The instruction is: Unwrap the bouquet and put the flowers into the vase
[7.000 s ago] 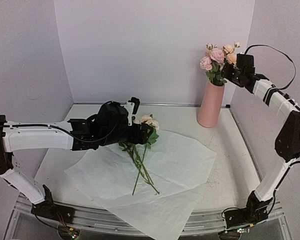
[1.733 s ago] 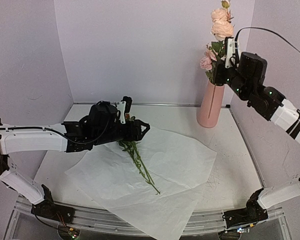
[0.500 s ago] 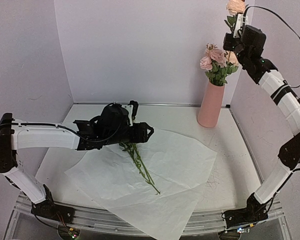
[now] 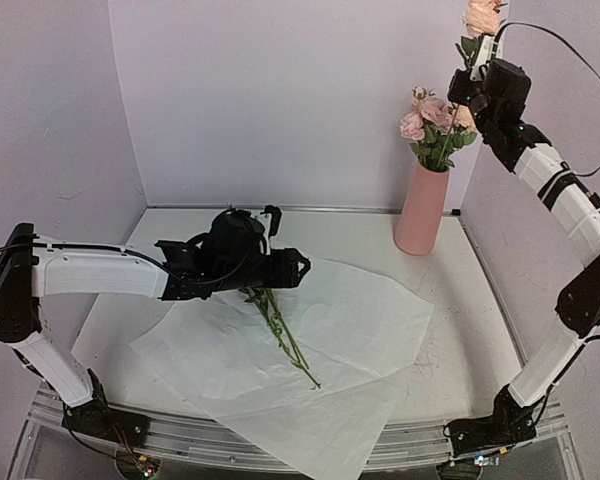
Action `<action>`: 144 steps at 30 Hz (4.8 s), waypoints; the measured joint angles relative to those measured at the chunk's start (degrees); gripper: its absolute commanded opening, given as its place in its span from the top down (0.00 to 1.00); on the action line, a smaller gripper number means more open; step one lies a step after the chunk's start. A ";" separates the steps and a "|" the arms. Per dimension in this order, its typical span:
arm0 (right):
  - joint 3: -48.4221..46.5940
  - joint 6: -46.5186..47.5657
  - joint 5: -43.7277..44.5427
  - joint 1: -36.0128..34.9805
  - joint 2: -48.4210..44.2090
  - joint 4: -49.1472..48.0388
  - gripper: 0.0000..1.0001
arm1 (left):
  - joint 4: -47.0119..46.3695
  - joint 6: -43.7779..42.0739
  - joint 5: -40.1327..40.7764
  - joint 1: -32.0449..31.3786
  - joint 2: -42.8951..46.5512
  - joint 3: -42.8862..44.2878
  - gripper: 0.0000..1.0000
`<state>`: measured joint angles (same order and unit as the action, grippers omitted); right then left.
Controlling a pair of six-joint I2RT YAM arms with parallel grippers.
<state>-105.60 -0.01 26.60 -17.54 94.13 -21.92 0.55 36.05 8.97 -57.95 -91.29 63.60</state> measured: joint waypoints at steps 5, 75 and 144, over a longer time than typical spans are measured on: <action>2.84 -2.62 -0.12 1.28 0.00 -0.65 1.00 | 0.28 0.00 -0.04 0.04 -0.20 0.72 0.34; 17.98 -17.91 -6.89 7.07 -0.39 10.51 0.07 | 1.02 0.24 -1.26 0.26 -1.14 1.96 0.34; -3.08 -22.36 -32.89 16.49 9.41 17.51 1.00 | 3.53 0.94 0.68 0.33 -0.48 1.53 0.34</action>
<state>-108.68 -22.37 -6.29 -1.05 103.54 -4.41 4.08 36.99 9.65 -57.63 -91.77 65.12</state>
